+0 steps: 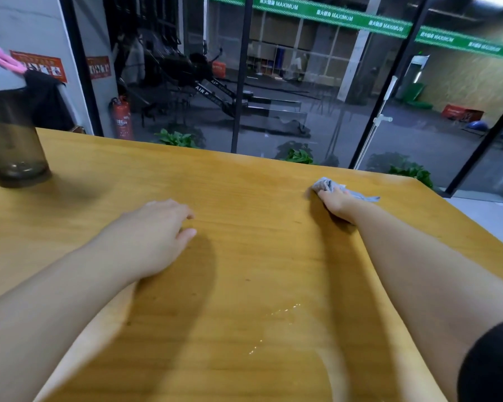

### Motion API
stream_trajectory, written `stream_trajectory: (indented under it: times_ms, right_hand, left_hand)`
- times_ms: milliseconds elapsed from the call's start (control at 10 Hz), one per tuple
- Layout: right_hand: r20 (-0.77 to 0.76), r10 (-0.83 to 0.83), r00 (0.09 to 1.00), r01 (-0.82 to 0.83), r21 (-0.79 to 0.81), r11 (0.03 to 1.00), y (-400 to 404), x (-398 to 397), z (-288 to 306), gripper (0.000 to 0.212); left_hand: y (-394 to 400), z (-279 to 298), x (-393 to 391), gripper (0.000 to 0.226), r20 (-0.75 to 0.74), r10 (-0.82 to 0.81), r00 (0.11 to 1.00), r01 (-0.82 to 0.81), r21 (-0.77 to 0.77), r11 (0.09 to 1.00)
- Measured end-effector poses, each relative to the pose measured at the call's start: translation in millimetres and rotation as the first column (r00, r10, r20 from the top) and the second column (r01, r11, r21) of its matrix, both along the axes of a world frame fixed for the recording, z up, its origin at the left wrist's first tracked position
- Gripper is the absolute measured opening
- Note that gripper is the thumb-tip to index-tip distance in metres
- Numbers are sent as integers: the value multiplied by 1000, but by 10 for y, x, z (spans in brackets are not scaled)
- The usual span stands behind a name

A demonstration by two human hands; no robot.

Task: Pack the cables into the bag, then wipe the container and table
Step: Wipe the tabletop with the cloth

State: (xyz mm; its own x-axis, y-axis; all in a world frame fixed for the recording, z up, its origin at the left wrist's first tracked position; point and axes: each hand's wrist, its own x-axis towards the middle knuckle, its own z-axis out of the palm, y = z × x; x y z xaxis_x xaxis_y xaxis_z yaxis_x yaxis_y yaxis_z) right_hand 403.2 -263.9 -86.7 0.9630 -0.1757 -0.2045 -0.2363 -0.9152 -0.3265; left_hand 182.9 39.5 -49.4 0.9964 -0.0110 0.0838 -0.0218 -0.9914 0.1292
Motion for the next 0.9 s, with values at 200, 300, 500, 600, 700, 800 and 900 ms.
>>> stream_trajectory:
  times_ms: [200, 300, 500, 600, 700, 800, 900]
  right_hand:
    - [2, -16, 1000, 16, 37, 999, 71, 110, 7, 68]
    - [-4, -39, 999, 39, 35, 999, 135, 130, 12, 68]
    - [10, 10, 1000, -10, 10, 1000, 439, 121, 9, 66]
    - [16, 74, 997, -74, 12, 997, 667, 119, 12, 65]
    - [6, 166, 986, -166, 10, 986, 910, 68, 48, 66]
    - [-4, 274, 962, -274, -11, 962, 1169, -81, 101, 67]
    - [4, 449, 893, -448, -71, 891, 1448, -380, 184, 62]
  left_hand:
    - [213, -45, 115, 46, -112, 207, 972, -193, 125, 973]
    - [228, 13, 161, 44, -112, 185, 976, -176, 89, 980]
    - [492, -95, 163, 40, -67, 147, 987, -149, -27, 989]
    - [593, -137, 159, 39, -46, 123, 991, -127, -105, 986]
    - [537, -96, 111, 39, -45, 106, 993, -111, -124, 986]
    - [576, -139, 148, 40, -23, 87, 996, -90, -168, 982]
    - [602, -114, 165, 38, -52, 90, 995, -98, -191, 977]
